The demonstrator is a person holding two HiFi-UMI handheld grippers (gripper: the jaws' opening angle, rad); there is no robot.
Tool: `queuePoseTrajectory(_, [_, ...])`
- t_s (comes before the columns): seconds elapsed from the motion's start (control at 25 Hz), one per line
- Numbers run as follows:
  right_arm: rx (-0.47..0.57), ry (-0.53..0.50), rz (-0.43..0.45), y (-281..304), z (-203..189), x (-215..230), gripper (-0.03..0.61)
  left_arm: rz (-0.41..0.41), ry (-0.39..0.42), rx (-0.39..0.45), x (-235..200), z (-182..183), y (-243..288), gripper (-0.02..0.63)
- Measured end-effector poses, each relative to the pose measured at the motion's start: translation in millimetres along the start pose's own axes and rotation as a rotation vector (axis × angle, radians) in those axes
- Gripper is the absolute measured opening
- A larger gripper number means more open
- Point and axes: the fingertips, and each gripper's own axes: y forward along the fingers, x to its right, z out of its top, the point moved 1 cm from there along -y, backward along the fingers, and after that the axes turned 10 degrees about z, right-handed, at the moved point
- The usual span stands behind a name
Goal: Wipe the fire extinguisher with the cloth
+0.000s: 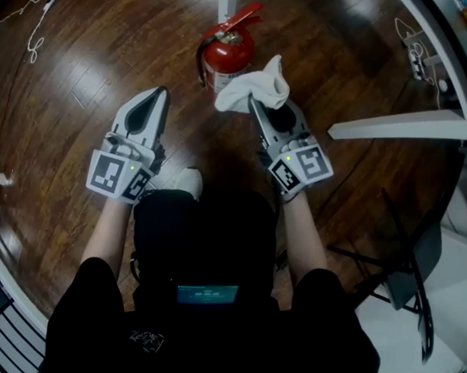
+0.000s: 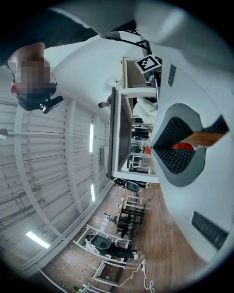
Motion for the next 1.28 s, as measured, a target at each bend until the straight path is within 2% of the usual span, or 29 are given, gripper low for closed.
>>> queuePoseTrajectory(0.32, [0.058,0.007,0.005,23,34,48,0.143,0.014,-0.004,0.061,12,18,0,0.003])
queuePoseTrajectory(0.6, [0.036,0.028,-0.003,48,42,111,0.141,0.034,-0.002,0.061,15,20,-15,0.002])
queuePoseTrajectory(0.76, [-0.017,0.030,0.019,66,33,123,0.141,0.049,-0.003,0.062,13,19,-21,0.003])
queuePoseTrajectory(0.96, [-0.074,0.008,-0.001,82,14,128,0.141,0.046,-0.011,0.050,15,12,-24,0.003])
queuePoseTrajectory(1.08, [-0.127,0.001,-0.030,85,-11,135,0.140,0.045,-0.028,0.054,15,12,-25,0.002])
queuePoseTrajectory(1.28, [-0.171,0.039,-0.105,73,-60,161,0.137,0.032,0.033,0.042,18,10,-30,0.002])
